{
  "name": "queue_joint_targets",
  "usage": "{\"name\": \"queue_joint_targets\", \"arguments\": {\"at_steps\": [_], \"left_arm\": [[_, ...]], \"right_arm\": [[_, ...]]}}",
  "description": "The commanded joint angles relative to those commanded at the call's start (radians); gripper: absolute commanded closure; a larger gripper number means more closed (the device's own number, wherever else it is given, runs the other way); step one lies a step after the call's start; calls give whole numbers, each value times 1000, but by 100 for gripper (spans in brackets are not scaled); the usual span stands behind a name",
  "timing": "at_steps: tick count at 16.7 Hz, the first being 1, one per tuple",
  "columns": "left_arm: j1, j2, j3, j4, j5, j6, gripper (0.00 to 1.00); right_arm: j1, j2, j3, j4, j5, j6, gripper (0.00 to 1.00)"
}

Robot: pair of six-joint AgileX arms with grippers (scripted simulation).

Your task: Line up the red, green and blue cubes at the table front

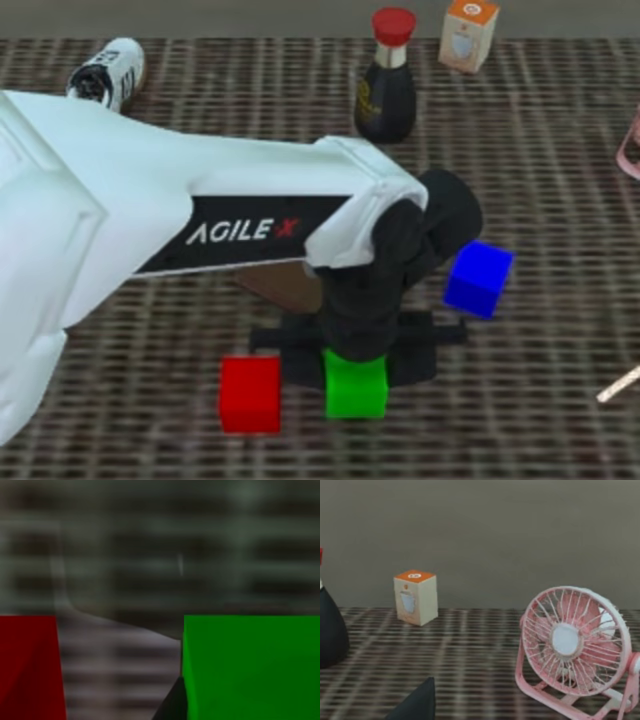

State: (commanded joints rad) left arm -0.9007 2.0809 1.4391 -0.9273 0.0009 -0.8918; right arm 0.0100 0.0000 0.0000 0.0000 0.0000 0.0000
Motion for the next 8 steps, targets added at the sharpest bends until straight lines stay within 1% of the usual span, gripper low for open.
{"name": "queue_joint_targets", "arguments": {"at_steps": [4,5,8], "left_arm": [[0,0,0,0,0,0,2],[0,0,0,0,0,0,0],[0,0,0,0,0,0,0]], "right_arm": [[0,0,0,0,0,0,0],[0,0,0,0,0,0,0],[0,0,0,0,0,0,0]]}}
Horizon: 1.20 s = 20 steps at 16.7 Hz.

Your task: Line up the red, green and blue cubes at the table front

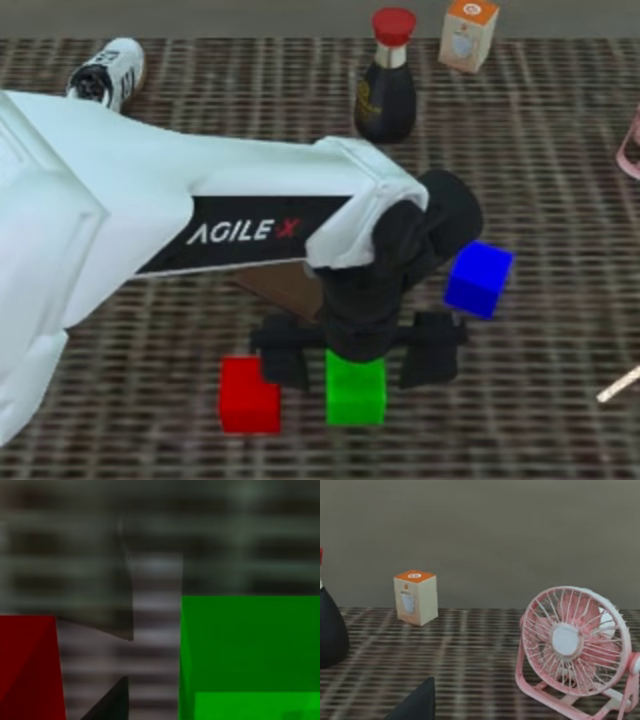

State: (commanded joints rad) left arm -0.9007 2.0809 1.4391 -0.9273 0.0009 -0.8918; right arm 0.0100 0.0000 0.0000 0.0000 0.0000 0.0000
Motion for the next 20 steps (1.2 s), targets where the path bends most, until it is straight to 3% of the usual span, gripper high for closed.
{"name": "queue_joint_targets", "arguments": {"at_steps": [7,14,20], "left_arm": [[3,-4,16,-18,0,-2,0],[19,-71,172,-245,0,-4,0],[20,-81,165,-242,-1,-1,0]], "right_arm": [[0,0,0,0,0,0,0],[0,0,0,0,0,0,0],[4,10,10,-7,-1,-4,0]]}}
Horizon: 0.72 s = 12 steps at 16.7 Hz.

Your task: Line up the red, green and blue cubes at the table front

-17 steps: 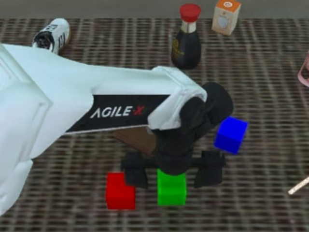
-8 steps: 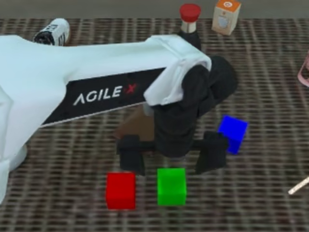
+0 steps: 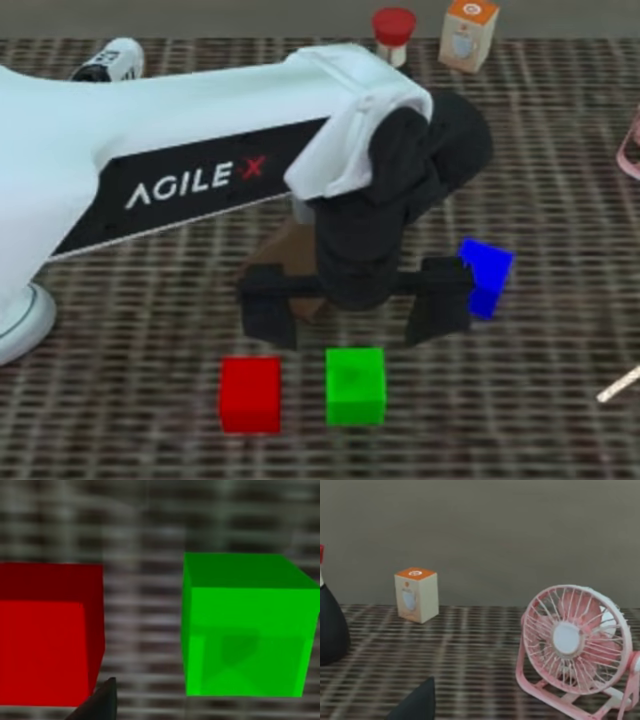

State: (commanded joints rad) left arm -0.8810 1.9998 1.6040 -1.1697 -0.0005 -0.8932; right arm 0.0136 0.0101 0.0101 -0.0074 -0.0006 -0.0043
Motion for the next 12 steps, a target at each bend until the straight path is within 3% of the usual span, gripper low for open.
{"name": "queue_joint_targets", "arguments": {"at_steps": [5,12], "left_arm": [[114,-209,-187,124,-11,35,0],[417,-860,-707,461,-22,209,0]], "right_arm": [[55,200,197,-134,-1,-79,0],[191,877,727,-506,3,-290,0]]}}
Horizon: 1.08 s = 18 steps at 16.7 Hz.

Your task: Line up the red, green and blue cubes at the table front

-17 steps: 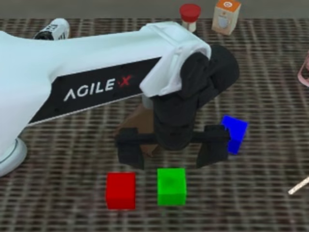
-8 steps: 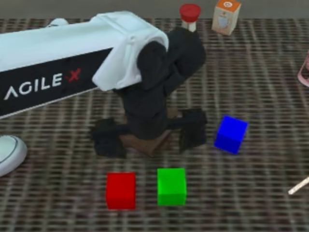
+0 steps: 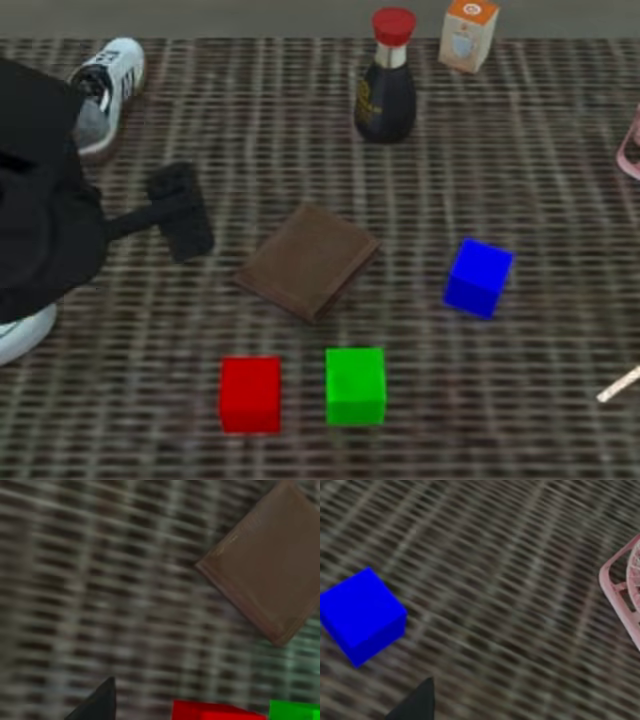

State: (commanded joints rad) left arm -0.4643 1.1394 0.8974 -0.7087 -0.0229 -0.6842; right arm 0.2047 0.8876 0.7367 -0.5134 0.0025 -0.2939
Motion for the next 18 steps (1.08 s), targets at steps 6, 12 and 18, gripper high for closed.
{"name": "queue_joint_targets", "arguments": {"at_steps": [6,12,18], "left_arm": [[262,-604,-498,333,-1,290,0],[432,-995,-809,602,15,570,0],[484,-1139,-897,709,23,684,0]], "right_arm": [[128,634,457,-350,-2,-192,0],[223,1058,823,-589,-2,-337,0],[255,1194,951,-663,0,-385,0]]}}
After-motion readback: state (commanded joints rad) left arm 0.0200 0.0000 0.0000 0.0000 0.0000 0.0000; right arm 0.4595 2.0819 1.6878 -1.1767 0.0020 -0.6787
